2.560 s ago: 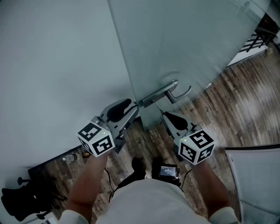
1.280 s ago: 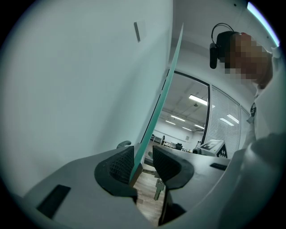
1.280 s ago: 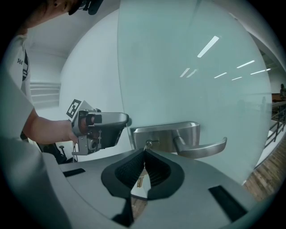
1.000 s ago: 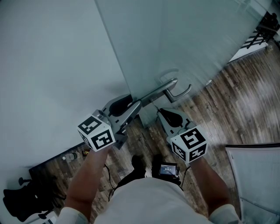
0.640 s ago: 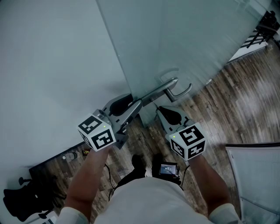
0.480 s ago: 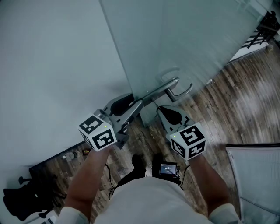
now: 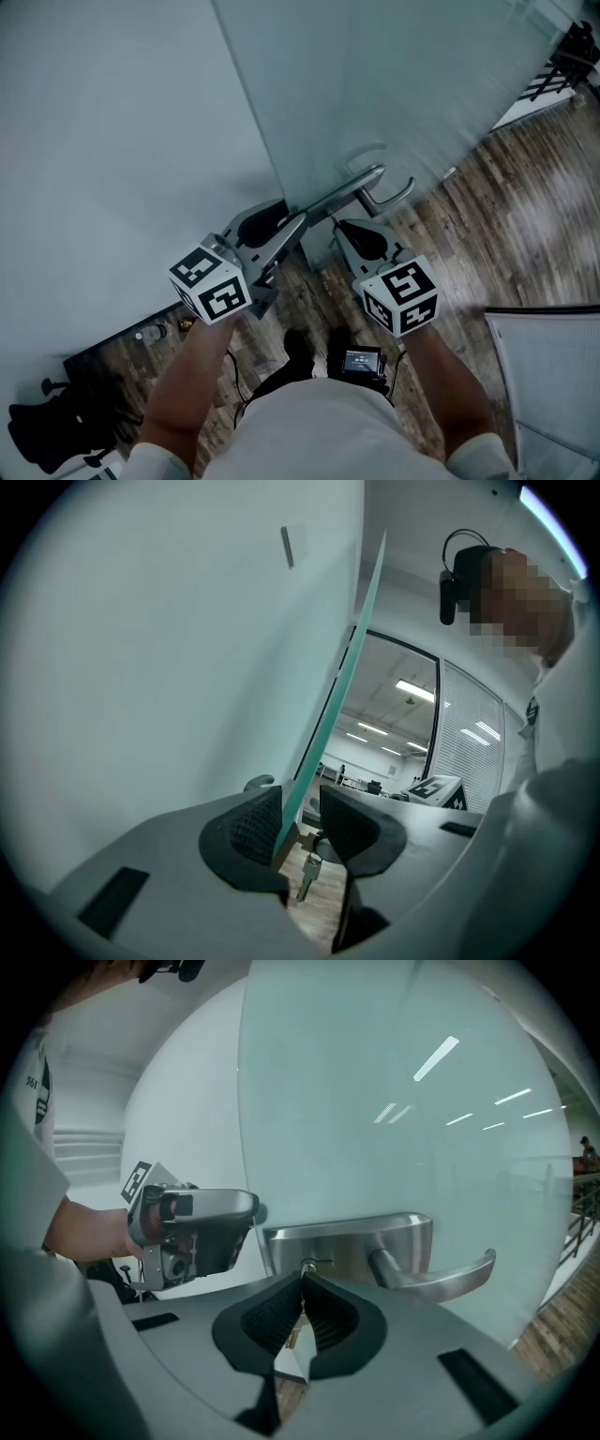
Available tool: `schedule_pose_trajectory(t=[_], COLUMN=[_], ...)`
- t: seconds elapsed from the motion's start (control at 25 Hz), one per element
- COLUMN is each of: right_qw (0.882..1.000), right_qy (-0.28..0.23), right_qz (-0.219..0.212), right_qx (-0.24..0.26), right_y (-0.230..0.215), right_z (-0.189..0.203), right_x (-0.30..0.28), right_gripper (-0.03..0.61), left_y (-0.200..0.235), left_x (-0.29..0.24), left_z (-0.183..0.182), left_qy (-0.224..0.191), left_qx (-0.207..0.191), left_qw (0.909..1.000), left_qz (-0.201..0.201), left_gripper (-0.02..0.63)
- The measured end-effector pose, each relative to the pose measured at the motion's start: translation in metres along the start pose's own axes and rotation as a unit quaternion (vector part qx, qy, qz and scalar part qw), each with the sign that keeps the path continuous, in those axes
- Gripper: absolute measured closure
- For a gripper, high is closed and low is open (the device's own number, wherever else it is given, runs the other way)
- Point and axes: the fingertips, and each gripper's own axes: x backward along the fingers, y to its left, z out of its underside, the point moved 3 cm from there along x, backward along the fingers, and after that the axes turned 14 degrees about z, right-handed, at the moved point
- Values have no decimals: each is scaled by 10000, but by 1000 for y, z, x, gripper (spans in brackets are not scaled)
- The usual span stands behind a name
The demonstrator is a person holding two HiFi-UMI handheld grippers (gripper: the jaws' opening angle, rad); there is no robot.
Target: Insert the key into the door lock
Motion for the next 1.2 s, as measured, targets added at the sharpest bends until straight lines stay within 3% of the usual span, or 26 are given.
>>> schedule_pose_trajectory(t=[0.72, 1.2], right_qw=[9998, 9997], right_qy=[5, -148], right_qz=[-37, 123], right_qx=[-183, -146], right_y=[0, -3], right_z=[1, -7], right_x=[0, 12], right_gripper=[560, 532], left_y=[1, -4], left_x=[4, 18], left_z=[0, 2], left_qy=[-95, -108], left_qx=[23, 101], left_qw=[9999, 9999], left_qz=[87, -65], left_gripper=[474, 474])
